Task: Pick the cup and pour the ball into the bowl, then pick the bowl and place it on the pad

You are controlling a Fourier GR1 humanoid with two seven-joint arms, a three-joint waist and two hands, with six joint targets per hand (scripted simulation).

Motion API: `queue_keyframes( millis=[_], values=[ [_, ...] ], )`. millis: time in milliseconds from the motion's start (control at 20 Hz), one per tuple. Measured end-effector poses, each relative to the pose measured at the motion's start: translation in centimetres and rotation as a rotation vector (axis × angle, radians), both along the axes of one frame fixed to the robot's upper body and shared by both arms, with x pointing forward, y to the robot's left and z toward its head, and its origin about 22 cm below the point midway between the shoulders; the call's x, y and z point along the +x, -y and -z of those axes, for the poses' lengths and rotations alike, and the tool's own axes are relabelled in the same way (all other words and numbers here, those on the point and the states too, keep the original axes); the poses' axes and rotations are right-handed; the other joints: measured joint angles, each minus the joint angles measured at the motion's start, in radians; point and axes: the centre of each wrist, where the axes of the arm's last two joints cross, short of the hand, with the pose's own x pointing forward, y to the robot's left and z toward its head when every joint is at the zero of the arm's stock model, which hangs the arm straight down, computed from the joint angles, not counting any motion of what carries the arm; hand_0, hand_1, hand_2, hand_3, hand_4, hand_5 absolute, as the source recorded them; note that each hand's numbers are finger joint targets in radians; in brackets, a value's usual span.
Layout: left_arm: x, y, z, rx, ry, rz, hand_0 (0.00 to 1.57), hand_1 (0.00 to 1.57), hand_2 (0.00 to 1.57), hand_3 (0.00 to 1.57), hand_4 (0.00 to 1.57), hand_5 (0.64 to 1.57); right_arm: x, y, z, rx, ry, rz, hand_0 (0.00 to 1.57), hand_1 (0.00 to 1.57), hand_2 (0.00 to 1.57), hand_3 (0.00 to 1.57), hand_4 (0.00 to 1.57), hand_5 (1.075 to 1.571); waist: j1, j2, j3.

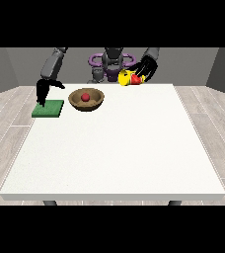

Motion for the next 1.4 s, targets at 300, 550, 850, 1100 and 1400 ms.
queue_keyframes(
  millis=[300,550,850,1100,1400],
  values=[
    [0.2,-1.8,1.1,-0.357,-0.030,0.066,0.00,0.00,0.00,0.00,0.00,1.545,1.9,-3.1,-0.6,0.028,0.048,-0.066,0.00,0.00,0.00,0.00,0.37,1.564,-0.047,0.091,0.0007],
    [-0.2,-4.4,5.1,-0.520,-0.113,0.071,0.00,0.00,0.00,0.00,0.00,1.519,2.7,-6.5,0.0,0.024,-0.008,-0.137,0.00,0.00,0.00,0.00,0.11,1.541,-0.102,0.064,0.0023],
    [0.1,-6.7,7.0,-0.581,-0.169,0.051,0.00,0.00,0.00,0.00,0.00,1.533,1.9,-8.8,1.6,0.009,-0.073,-0.182,0.00,0.00,0.00,0.00,0.08,1.543,-0.150,0.008,0.0038],
    [0.0,-5.8,6.7,-0.592,-0.166,0.083,0.00,0.00,0.00,0.00,0.00,1.551,1.0,-9.3,3.5,0.030,-0.068,-0.159,0.00,0.00,0.00,0.00,0.26,1.550,-0.126,0.017,0.0012],
    [0.1,-4.5,4.0,-0.576,-0.134,0.178,0.00,0.00,0.00,0.00,0.00,1.558,-0.1,-6.7,4.3,0.056,-0.008,-0.079,0.00,0.00,0.00,0.00,0.12,1.527,-0.055,0.054,-0.0166]
  ],
)
